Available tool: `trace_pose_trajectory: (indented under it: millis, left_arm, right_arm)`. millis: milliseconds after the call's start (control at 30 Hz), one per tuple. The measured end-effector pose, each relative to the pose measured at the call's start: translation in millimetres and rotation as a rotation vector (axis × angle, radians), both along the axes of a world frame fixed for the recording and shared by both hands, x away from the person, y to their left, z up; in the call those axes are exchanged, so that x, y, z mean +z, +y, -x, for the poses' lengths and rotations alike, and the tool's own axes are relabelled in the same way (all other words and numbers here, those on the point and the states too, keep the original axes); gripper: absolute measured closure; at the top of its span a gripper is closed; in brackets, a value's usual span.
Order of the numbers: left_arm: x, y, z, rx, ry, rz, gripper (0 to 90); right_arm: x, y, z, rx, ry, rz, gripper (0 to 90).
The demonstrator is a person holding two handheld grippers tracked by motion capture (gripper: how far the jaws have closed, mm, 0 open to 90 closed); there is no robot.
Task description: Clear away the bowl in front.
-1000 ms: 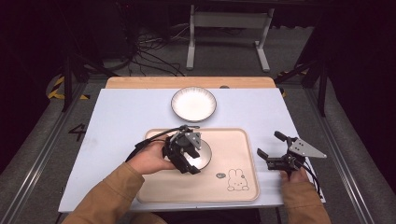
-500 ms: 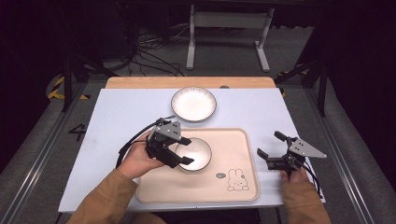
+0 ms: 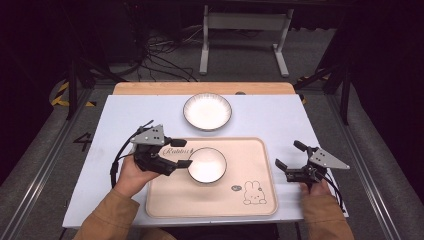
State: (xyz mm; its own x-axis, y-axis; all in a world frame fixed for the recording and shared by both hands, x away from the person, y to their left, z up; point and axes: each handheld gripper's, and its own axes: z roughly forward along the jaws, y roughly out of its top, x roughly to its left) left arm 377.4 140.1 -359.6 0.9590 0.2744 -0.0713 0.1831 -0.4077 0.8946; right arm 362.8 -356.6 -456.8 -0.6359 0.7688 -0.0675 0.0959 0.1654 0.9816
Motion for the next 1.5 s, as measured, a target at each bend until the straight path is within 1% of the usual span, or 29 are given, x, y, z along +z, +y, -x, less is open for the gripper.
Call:
trace_pose_trajectory:
  millis: [100,200,267,333,367,467,533,600,633,667,700,733,833,867,900,967,1100,1267,1300,1367,1467,1500]
  left_arm:
    - [-3.1,7.6,1.5,0.029,-0.008,0.036,30.6]
    - [-6.5,13.3,2.8,0.045,-0.019,0.065,29.4]
    - [-9.0,16.8,3.3,0.060,-0.038,0.077,27.3]
    - [-11.2,20.3,3.8,0.077,-0.042,0.087,23.6]
    - [-12.6,22.3,4.3,0.083,-0.045,0.102,22.0]
    - [-15.8,28.3,4.4,0.092,-0.031,0.127,22.6]
    - [-18.3,31.7,5.0,0.103,-0.033,0.150,20.6]
    - [-19.9,35.3,4.7,0.114,-0.049,0.170,16.6]
    - [-21.2,37.6,5.7,0.119,-0.048,0.195,13.7]
    - [-21.8,39.5,5.7,0.116,-0.058,0.205,13.2]
    - [-23.1,41.6,6.7,0.117,-0.059,0.223,13.1]
    - [-24.3,43.5,7.5,0.121,-0.062,0.232,12.6]
    - [-28.4,47.2,8.2,0.137,-0.072,0.236,10.7]
    - [-29.8,48.2,8.6,0.144,-0.066,0.238,10.2]
    - [-31.5,50.1,8.8,0.152,-0.077,0.236,9.5]
    - [-33.9,53.1,10.0,0.163,-0.077,0.241,8.7]
    - [-37.9,59.6,12.6,0.183,-0.093,0.243,7.9]
    - [-42.5,67.5,14.7,0.200,-0.093,0.244,7.2]
    - [-44.2,69.7,15.4,0.207,-0.087,0.246,7.2]
    - [-47.6,75.3,16.6,0.225,-0.087,0.237,7.2]
    - [-52.9,80.7,17.7,0.243,-0.075,0.232,7.2]
    - [-57.0,84.1,17.7,0.255,-0.065,0.230,7.2]
  right_arm:
    - [0.0,0.0,0.0,0.000,0.000,0.000,0.3]
    - [0.0,0.0,0.0,0.000,0.000,0.000,0.3]
    - [0.0,0.0,0.0,0.000,0.000,0.000,0.3]
    - [0.0,-0.1,0.1,-0.001,0.001,-0.001,0.3]
    - [0.0,-0.1,0.0,0.000,0.000,0.000,0.3]
    - [0.0,-0.2,0.1,-0.002,0.001,-0.002,0.3]
    - [0.0,-0.1,0.1,-0.001,0.001,-0.001,0.3]
    - [0.0,-0.2,0.1,-0.002,0.001,-0.002,0.3]
    - [-0.1,-0.1,0.0,0.000,-0.001,-0.002,0.3]
    - [-0.1,-0.1,-0.1,0.000,-0.001,-0.002,0.3]
    - [0.0,-0.2,0.0,-0.001,-0.001,-0.001,0.3]
    - [-0.1,-0.2,0.0,-0.001,0.000,-0.001,0.3]
    - [0.0,-0.1,0.1,-0.001,-0.001,-0.001,0.3]
    - [-0.1,-0.2,0.0,-0.001,-0.001,-0.001,0.3]
    - [0.0,-0.2,0.1,-0.002,0.001,-0.002,0.3]
    - [-0.1,-0.1,0.0,0.000,-0.001,-0.003,0.3]
    - [-0.1,-0.2,0.1,-0.001,0.001,-0.003,0.3]
    - [-0.1,-0.2,0.1,-0.001,0.001,-0.004,0.3]
    - [-0.1,-0.2,0.1,-0.001,0.001,-0.003,0.3]
    - [0.0,-0.2,0.0,-0.001,0.000,-0.002,0.3]
    - [-0.1,-0.2,0.1,-0.001,0.001,-0.004,0.3]
    - [0.0,-0.2,0.0,-0.001,-0.001,-0.001,0.3]
